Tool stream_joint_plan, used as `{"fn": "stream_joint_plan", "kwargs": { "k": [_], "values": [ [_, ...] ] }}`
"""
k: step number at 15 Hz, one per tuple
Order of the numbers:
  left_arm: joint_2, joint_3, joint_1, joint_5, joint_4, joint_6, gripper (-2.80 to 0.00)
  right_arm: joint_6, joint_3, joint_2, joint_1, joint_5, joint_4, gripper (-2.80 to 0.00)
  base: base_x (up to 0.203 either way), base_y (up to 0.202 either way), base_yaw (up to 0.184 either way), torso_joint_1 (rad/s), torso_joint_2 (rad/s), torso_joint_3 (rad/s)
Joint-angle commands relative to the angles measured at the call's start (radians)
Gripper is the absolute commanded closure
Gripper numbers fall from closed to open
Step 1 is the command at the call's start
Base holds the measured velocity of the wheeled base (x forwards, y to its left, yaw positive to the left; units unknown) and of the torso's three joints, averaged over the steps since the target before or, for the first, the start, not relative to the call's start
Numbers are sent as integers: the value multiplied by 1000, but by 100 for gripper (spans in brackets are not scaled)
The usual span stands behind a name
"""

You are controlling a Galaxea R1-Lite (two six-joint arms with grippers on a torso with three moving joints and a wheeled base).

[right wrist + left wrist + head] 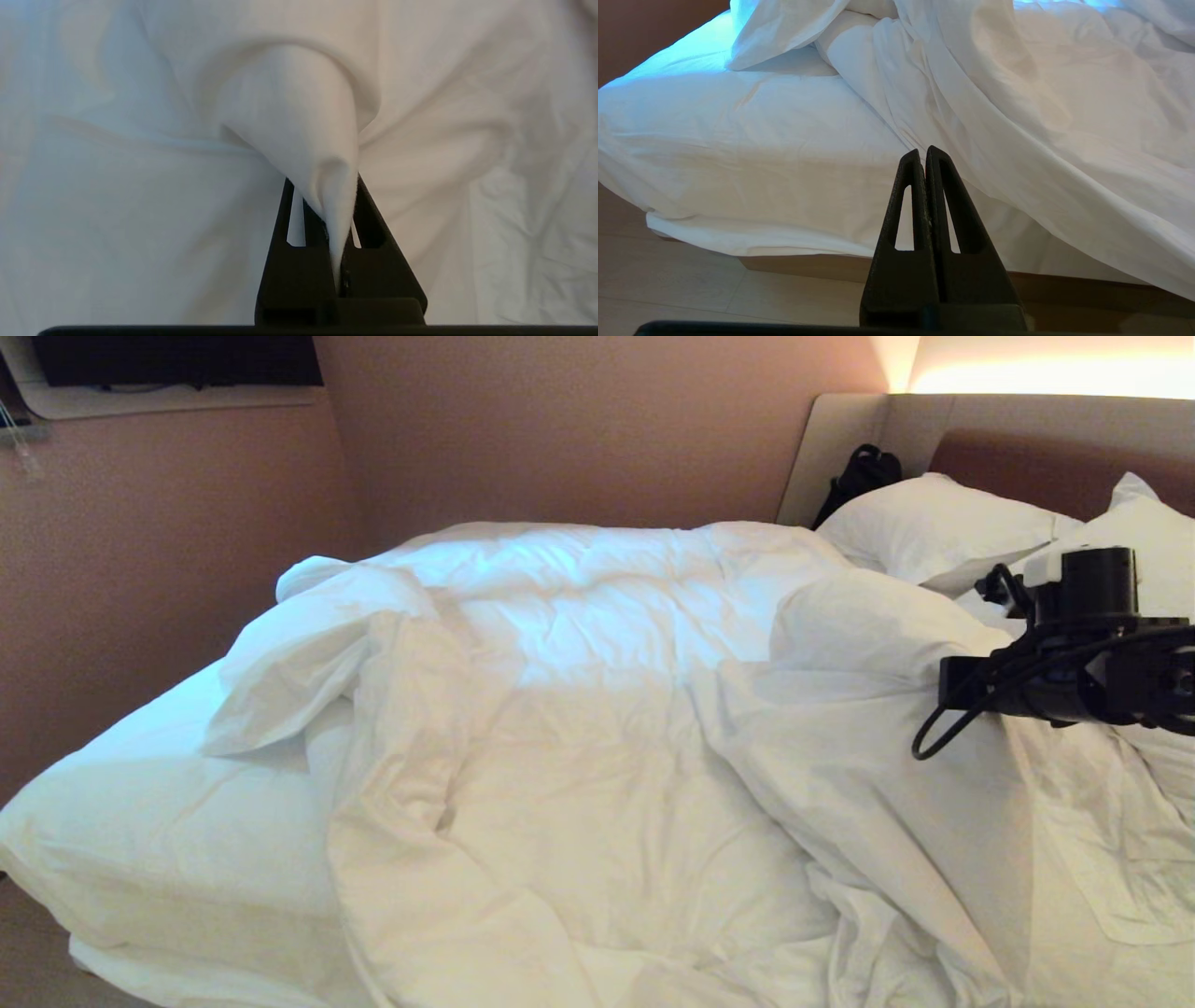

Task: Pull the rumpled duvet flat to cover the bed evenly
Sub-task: Flatten the corners of the folded blanket

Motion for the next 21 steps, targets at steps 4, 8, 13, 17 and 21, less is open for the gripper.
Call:
{"fn": "stream_joint_plan", "kwargs": {
  "k": [4,8,13,17,21],
  "values": [
    [0,0,0,0,0,0,0,-41,25,-98,0,-1,40,0,0,0,0,0,0,0],
    [0,0,0,0,0,0,0,-95,64,-129,0,-1,33,0,0,0,0,0,0,0],
    [0,0,0,0,0,0,0,-121,82,-175,0,-1,40,0,0,0,0,0,0,0],
    [0,0,0,-1,0,0,0,-189,127,-247,-1,-2,49,0,0,0,0,0,0,0],
    [0,0,0,-1,0,0,0,-210,125,-279,-10,-15,108,0,0,0,0,0,0,0]
  ]
}}
